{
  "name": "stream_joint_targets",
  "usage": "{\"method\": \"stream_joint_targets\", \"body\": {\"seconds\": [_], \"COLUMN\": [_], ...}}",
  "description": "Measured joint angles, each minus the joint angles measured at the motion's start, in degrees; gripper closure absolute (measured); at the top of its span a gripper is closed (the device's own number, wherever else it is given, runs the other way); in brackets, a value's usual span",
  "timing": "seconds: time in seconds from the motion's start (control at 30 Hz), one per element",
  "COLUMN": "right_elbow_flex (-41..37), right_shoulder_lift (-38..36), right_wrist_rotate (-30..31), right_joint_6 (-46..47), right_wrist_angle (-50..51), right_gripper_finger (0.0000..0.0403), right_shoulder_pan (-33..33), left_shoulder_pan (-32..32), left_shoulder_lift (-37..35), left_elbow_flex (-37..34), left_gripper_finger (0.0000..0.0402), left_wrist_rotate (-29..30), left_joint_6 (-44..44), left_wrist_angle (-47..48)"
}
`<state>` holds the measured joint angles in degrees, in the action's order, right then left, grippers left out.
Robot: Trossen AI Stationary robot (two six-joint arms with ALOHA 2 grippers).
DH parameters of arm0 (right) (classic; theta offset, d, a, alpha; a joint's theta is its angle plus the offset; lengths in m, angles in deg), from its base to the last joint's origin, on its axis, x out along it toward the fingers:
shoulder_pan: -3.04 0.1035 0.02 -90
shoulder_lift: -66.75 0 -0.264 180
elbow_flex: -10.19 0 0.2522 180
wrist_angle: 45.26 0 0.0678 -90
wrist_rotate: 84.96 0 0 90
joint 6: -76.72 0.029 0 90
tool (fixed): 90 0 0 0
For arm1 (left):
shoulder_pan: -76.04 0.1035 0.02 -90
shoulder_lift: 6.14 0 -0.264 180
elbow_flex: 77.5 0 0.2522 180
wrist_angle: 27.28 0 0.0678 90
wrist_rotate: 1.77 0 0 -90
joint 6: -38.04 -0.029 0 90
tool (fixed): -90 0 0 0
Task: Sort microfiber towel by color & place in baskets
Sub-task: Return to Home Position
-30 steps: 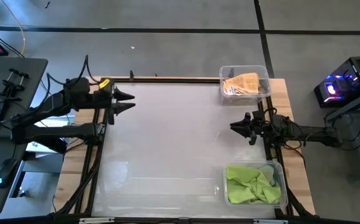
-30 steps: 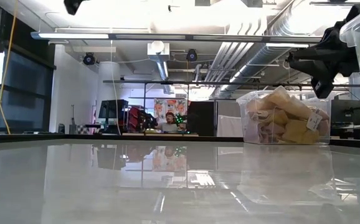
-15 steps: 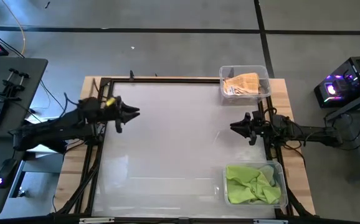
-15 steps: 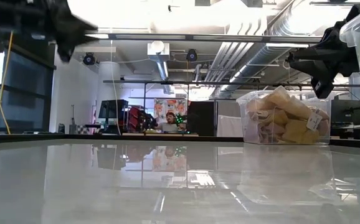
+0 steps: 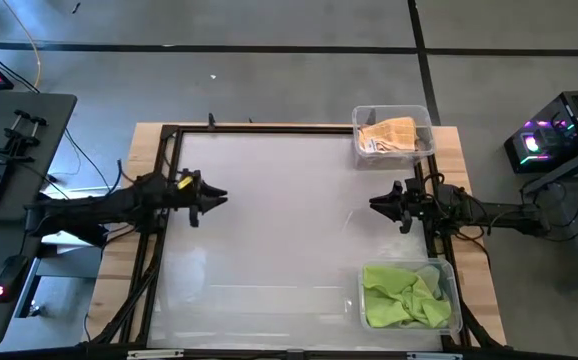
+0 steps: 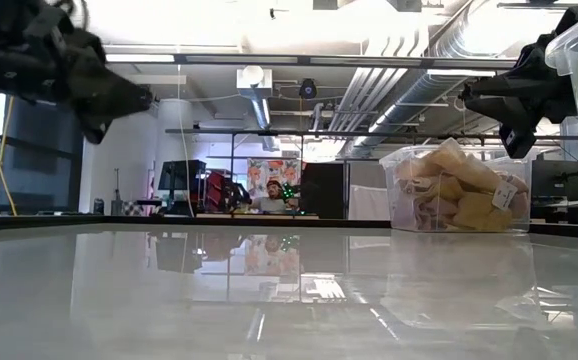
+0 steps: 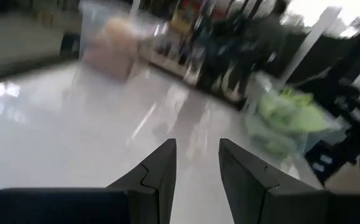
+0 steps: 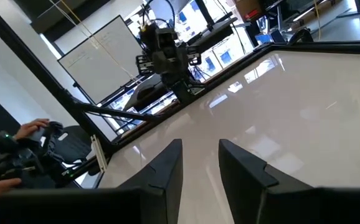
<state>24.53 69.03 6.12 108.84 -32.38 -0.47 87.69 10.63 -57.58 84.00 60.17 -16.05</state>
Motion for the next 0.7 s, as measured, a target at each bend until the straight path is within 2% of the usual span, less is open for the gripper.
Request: {"method": "stream_joint_targets", "body": {"seconds": [0.13, 0.27, 0.4, 0.47, 0.63, 0.7], "right_elbow_flex": [0.0, 0.0, 0.0, 0.0, 0.0, 0.0], "right_shoulder_lift": [0.0, 0.0, 0.0, 0.0, 0.0, 0.0], "right_wrist_rotate": [0.0, 0.0, 0.0, 0.0, 0.0, 0.0], "right_joint_6": [0.0, 0.0, 0.0, 0.0, 0.0, 0.0], "right_wrist_angle": [0.0, 0.0, 0.0, 0.0, 0.0, 0.0], "right_gripper_finger": [0.0305, 0.0305, 0.0305, 0.0305, 0.0305, 0.0305], "right_shoulder_pan": [0.0, 0.0, 0.0, 0.0, 0.0, 0.0], "left_shoulder_pan": [-3.9, -6.4, -6.7, -6.8, -7.7, -7.7], "left_shoulder_lift": [-6.1, -12.3, -16.6, -16.5, -16.6, -16.6], "left_elbow_flex": [-5.1, -5.5, -5.5, -5.4, -5.4, -5.4], "left_gripper_finger": [0.0295, 0.0296, 0.0296, 0.0296, 0.0296, 0.0296], "left_wrist_rotate": [3.4, 3.2, 4.1, 4.1, 4.5, 4.9], "left_joint_6": [-1.2, -2.5, -16.0, -19.8, -18.1, -21.8], "left_wrist_angle": [-4.4, 1.4, 2.2, 2.2, 2.3, 2.2]}}
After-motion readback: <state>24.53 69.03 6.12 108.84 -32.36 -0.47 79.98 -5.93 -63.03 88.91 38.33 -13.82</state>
